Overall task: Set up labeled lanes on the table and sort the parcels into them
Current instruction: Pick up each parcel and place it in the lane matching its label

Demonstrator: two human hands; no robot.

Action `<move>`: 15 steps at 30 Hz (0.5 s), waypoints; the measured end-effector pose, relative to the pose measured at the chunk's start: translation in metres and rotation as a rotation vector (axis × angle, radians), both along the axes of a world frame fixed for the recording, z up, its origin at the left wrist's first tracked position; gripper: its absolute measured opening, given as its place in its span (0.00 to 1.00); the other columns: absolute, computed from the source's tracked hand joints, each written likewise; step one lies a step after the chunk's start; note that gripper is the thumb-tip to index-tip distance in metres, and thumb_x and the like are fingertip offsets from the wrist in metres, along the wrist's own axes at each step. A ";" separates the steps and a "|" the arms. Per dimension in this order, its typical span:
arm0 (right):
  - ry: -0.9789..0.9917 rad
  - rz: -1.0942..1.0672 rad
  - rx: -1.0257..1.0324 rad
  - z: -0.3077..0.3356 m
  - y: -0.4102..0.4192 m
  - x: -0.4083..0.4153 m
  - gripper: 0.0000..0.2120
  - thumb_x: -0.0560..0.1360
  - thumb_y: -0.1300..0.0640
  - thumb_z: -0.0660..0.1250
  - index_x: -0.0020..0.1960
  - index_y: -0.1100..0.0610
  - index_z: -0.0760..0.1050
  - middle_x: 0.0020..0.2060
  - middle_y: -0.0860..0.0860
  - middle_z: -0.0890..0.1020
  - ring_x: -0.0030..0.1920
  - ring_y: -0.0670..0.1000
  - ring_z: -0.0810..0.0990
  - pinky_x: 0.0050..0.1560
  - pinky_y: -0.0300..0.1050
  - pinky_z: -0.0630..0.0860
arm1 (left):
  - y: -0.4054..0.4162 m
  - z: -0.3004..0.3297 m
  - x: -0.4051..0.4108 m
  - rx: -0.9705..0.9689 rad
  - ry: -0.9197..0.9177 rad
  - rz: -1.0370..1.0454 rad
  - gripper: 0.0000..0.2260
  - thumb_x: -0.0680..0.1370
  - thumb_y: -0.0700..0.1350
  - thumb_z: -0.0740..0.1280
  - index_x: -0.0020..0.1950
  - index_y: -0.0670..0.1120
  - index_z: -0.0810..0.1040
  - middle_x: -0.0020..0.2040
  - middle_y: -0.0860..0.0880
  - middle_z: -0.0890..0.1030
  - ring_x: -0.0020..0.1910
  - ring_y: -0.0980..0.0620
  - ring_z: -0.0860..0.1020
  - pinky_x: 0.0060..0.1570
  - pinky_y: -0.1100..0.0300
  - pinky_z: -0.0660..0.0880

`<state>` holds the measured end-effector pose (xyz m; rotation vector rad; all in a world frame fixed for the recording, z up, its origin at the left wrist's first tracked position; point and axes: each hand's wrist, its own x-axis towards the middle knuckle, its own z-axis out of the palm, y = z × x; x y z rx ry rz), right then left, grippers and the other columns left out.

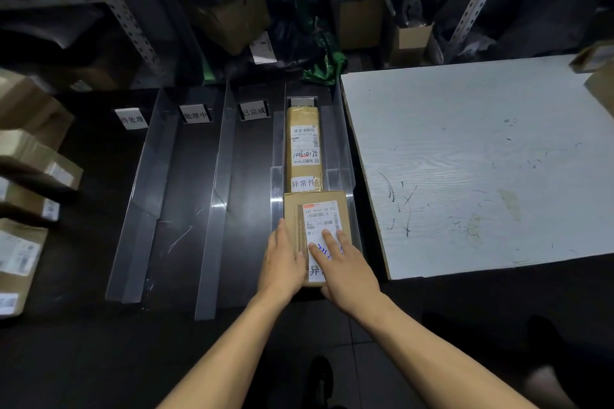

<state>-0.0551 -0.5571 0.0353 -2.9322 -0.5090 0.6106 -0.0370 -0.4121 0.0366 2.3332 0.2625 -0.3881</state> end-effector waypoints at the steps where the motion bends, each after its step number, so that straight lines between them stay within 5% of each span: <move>1: -0.004 -0.006 0.004 0.000 0.000 0.001 0.38 0.77 0.54 0.67 0.80 0.51 0.48 0.80 0.58 0.44 0.79 0.62 0.43 0.76 0.55 0.55 | 0.000 0.000 0.001 0.000 0.001 -0.001 0.34 0.79 0.42 0.63 0.80 0.50 0.49 0.73 0.47 0.64 0.68 0.47 0.71 0.59 0.56 0.70; 15: 0.019 0.001 0.001 0.000 0.000 0.001 0.41 0.76 0.51 0.68 0.80 0.51 0.47 0.80 0.58 0.44 0.79 0.61 0.42 0.76 0.55 0.54 | 0.002 0.015 0.002 -0.015 -0.037 0.002 0.31 0.77 0.41 0.65 0.78 0.49 0.56 0.72 0.50 0.63 0.69 0.47 0.69 0.66 0.47 0.72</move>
